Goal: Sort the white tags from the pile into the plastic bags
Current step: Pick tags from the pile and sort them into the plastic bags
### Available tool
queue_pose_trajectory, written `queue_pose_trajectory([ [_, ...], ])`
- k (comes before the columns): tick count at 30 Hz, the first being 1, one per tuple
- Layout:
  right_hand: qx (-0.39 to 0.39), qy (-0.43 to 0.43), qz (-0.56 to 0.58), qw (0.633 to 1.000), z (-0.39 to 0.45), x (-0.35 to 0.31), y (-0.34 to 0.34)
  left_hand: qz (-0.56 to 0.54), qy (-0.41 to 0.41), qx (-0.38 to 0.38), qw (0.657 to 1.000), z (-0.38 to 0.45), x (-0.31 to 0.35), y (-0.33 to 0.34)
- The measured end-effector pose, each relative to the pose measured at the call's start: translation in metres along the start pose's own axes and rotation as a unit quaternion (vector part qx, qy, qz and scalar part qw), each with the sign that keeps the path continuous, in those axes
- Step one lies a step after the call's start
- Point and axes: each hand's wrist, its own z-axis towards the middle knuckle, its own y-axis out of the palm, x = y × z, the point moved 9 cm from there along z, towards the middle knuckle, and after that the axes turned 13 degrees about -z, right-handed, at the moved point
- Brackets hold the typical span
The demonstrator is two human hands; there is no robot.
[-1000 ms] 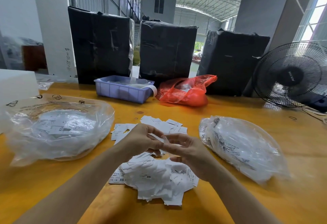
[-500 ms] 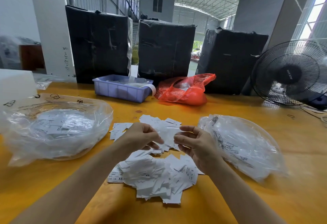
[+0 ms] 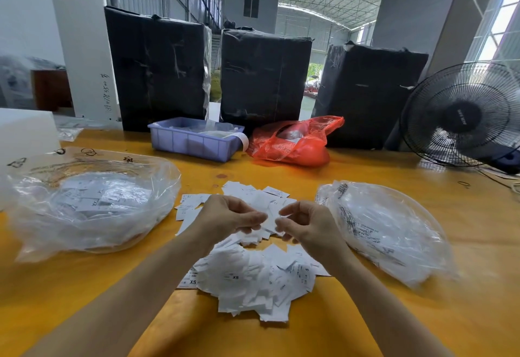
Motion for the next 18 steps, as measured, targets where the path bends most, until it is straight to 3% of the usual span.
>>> queue_pose_trajectory([
  [3, -0.061, 0.015, -0.23, 0.971, 0.001, 0.014, 0.006, -0.009, -0.007, 0.023, 1.0, 0.001, -0.002, -0.005],
  [6, -0.143, 0.048, -0.311, 0.938, -0.004, 0.03, 0.02, -0.03, -0.019, 0.035, 0.999, 0.002, -0.006, -0.008],
  [11, -0.145, 0.04, -0.307, 0.94, -0.003, 0.03, 0.026, -0.056, -0.007, 0.072, 0.996, 0.002, -0.004, -0.013],
  [18, -0.093, 0.078, -0.126, 0.985, -0.003, 0.027, 0.009, -0.111, -0.049, 0.058, 0.991, 0.004, -0.008, -0.011],
])
